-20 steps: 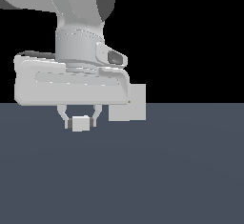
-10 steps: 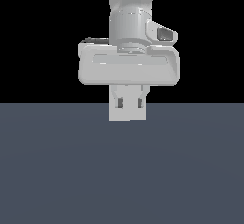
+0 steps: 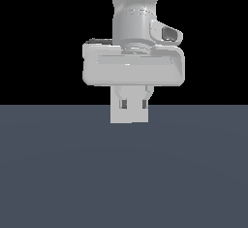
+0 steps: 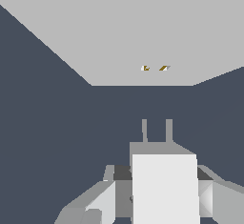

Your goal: Plug the charger into the wall socket.

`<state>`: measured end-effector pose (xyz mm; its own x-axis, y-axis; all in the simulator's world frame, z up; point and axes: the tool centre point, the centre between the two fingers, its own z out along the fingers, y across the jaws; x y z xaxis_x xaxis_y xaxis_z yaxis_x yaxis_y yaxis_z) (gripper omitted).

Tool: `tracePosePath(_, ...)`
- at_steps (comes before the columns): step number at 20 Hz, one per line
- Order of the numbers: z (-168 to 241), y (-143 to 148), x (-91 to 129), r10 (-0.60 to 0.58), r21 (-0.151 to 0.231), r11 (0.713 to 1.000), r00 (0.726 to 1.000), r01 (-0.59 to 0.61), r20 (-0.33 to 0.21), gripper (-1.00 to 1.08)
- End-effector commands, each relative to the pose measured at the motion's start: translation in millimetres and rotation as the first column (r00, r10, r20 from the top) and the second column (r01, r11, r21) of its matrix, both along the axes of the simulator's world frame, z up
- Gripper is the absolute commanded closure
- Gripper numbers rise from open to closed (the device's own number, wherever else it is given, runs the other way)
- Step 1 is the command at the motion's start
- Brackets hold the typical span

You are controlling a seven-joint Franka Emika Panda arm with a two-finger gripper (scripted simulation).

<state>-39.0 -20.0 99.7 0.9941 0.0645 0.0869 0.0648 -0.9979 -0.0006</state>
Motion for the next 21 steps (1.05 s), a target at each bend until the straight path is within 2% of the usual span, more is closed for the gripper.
tracePosePath(1, 0, 0, 4, 0.000, 0.000, 1.000, 1.000, 0.000, 0.000, 1.08)
tracePosePath(13, 0, 3, 41, 0.000, 0.000, 1.000, 1.000, 0.000, 0.000, 1.08)
tracePosePath(21, 0, 3, 47, 0.000, 0.000, 1.000, 1.000, 0.000, 0.000, 1.08)
